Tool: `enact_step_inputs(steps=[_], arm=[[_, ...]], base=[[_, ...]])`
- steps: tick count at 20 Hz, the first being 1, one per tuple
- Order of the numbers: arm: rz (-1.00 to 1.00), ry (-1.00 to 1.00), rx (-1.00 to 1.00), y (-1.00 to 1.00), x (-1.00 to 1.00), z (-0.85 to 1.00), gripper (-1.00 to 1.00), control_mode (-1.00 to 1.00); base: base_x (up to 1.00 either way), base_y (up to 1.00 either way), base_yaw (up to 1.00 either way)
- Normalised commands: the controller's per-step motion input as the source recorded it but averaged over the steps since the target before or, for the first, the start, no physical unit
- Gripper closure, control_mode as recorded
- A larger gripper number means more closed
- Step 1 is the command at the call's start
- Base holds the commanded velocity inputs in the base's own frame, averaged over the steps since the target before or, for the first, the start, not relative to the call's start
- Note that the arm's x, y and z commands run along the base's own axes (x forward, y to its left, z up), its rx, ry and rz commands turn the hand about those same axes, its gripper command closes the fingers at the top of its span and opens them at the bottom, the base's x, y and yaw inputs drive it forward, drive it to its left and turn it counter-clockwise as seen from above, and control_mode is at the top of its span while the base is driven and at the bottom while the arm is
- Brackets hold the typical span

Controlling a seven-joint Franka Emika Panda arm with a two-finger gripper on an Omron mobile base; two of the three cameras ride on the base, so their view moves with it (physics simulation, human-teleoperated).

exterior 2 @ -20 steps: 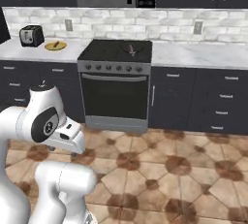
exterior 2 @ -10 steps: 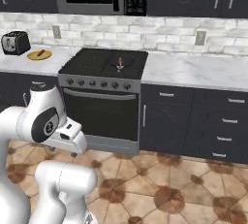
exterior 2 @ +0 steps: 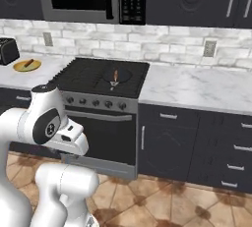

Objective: Place the cold items (potato and bell pepper) from the fridge in one tupperware on the dining counter. Place the warm items (kebab skewer and hot dog) in the stove area in another tupperware.

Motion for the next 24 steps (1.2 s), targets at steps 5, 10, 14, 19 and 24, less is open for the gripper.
enact_step_inputs(steps=[5,10,14,19,24], arm=[[0.0,0.0,0.0,0.0,0.0,0.0,-1.0,1.0],[0.0,0.0,0.0,0.0,0.0,0.0,-1.0,1.0],[0.0,0.0,0.0,0.0,0.0,0.0,-1.0,1.0],[0.0,0.0,0.0,0.0,0.0,0.0,-1.0,1.0],[0.0,0.0,0.0,0.0,0.0,0.0,-1.0,1.0]], base=[[0.43,0.02,0.0],[0.44,0.35,0.0],[0.58,0.46,0.0],[0.69,0.4,0.0],[0.61,0.25,0.0]])
